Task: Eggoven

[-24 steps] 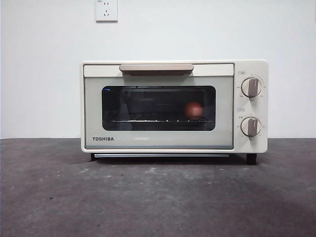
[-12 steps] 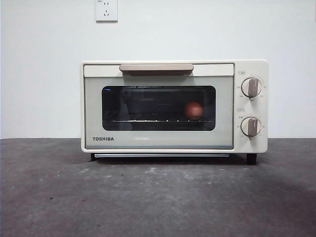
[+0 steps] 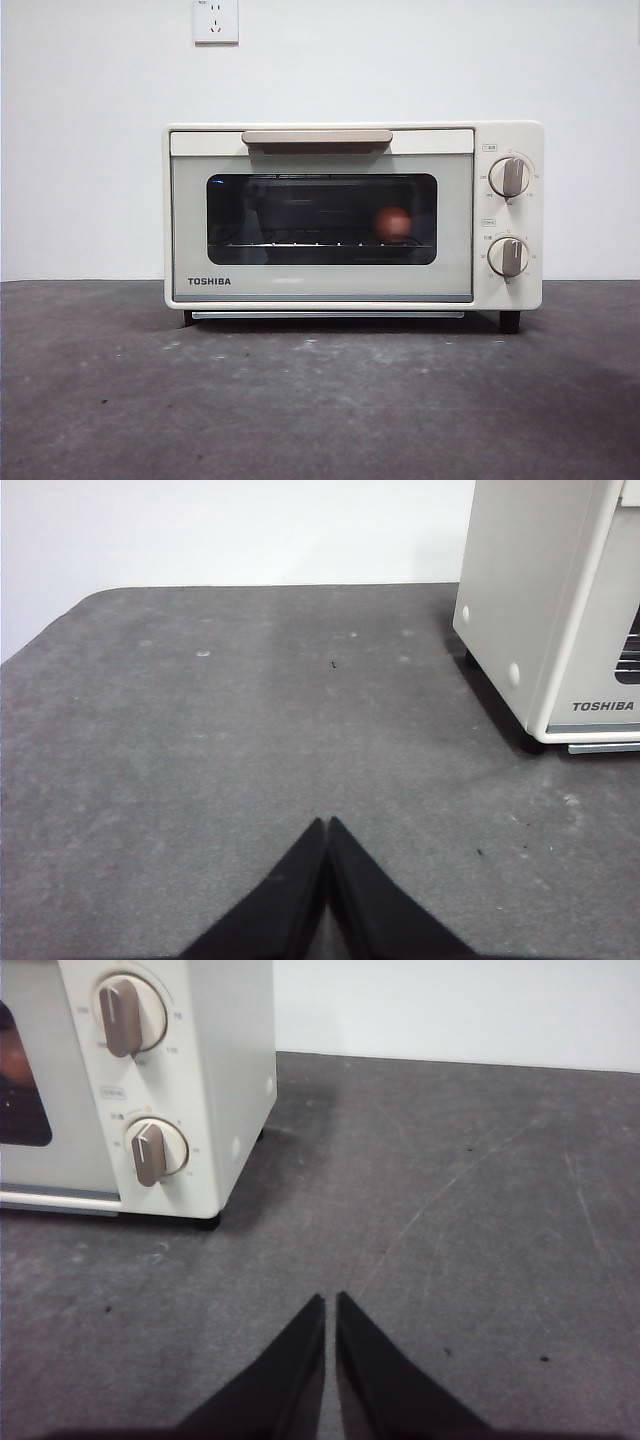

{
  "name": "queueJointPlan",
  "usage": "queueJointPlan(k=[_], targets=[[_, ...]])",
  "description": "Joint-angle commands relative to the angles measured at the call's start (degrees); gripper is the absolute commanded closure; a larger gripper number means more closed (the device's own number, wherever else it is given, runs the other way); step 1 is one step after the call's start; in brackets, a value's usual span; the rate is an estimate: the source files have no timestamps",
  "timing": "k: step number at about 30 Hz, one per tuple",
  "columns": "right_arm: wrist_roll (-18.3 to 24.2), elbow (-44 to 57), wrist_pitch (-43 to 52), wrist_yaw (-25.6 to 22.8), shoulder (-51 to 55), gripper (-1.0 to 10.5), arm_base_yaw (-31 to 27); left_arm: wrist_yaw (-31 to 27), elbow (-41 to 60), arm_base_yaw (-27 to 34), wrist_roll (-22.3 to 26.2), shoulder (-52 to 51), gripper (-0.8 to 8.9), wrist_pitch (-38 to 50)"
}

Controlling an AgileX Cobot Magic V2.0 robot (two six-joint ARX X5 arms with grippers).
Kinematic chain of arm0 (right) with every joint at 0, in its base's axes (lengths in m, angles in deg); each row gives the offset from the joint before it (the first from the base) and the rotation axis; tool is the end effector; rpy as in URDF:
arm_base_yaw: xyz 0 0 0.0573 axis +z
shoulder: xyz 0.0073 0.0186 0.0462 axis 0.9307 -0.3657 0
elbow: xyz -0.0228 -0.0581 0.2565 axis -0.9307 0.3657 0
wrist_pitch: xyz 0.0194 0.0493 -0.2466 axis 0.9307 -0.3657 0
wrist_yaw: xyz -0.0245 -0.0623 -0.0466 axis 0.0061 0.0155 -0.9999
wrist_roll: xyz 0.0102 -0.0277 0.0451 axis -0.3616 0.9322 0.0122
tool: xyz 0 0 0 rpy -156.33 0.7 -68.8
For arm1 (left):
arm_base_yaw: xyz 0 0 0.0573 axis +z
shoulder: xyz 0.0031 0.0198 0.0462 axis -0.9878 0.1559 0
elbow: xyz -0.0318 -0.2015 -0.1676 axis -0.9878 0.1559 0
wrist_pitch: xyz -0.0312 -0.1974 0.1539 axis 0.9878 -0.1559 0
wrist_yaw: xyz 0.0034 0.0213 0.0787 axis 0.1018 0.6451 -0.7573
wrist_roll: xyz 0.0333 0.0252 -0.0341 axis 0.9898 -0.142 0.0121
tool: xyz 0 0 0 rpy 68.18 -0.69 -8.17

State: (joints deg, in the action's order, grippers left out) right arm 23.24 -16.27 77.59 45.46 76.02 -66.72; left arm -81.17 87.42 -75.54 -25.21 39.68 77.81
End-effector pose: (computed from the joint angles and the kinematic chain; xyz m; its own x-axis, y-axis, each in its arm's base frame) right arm 0.0956 0.0044 0.1523 0.9840 0.0805 -0.1591 -0.0809 0.9967 0.0041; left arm 0.0946 0.0052 0.1571 0.9883 -0.0409 -0.1467 0.0440 0.9989 0.0180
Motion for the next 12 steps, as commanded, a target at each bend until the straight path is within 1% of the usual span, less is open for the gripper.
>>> queueJointPlan(k=[1, 12], targets=[[0.24, 0.28, -0.15, 0.17, 0.11, 9.4, -0.02, 0.11, 0.98, 0.17, -0.13, 0.0, 8.06, -1.03], [0.24, 0.26, 0.83, 0.15, 0.11, 9.4, -0.02, 0.11, 0.98, 0.17, -0.13, 0.0, 8.06, -1.01]])
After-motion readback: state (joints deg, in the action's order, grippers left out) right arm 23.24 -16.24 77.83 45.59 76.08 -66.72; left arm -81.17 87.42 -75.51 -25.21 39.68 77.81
